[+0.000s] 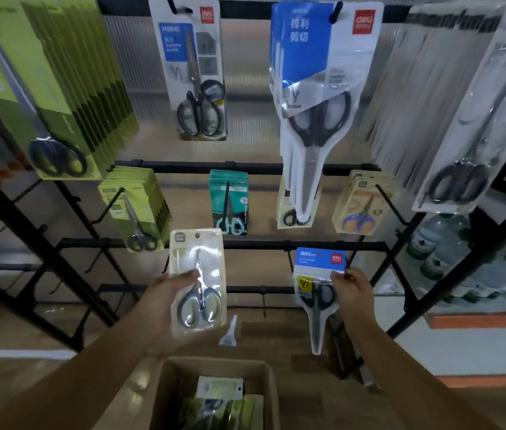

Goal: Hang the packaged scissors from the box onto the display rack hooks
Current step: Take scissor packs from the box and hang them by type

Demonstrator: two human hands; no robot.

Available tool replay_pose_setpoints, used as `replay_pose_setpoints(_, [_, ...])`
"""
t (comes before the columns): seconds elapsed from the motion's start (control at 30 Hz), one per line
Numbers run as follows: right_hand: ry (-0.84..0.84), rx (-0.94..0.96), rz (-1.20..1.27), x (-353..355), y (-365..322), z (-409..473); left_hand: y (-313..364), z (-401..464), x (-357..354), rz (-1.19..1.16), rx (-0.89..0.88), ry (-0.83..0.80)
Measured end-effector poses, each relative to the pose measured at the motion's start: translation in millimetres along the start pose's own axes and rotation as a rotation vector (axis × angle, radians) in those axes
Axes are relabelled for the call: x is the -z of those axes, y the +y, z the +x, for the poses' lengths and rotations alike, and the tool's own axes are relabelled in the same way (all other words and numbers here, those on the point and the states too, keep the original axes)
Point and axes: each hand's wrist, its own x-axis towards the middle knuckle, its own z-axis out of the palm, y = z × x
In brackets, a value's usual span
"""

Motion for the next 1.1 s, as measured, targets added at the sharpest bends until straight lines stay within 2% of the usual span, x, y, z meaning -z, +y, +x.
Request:
replay_pose_setpoints(0.13, [-0.049, -0.039, 0.004, -40, 4, -10, 3, -7, 32, 0.078, -0.025, 0.036])
replay_pose_setpoints(0.33, [-0.166, -0.015, -0.010, -130, -7, -52, 27, -20, 128, 0.150, -0.002, 0.067])
replay_pose_setpoints(0.53, [-0.364, 0.158, -0.065, -241, -26, -124, 52, -27, 244, 0.111, -0.022, 0.226])
replay_pose_setpoints(0.77, [-0.580, 0.433, -0.100, -373, -63, -193, 81, -38, 338, 0.011, -0.068, 0.174])
replay_pose_setpoints(0.93, [-0.535, 0.494, -0.034, -443, -93, -214, 97, -36, 378, -0.085, -0.086, 0.140])
replay_pose_setpoints(1.1, [-0.426, 0.509, -0.120, -474, -93, -209, 105, -30, 404, -0.109, -0.062, 0.098])
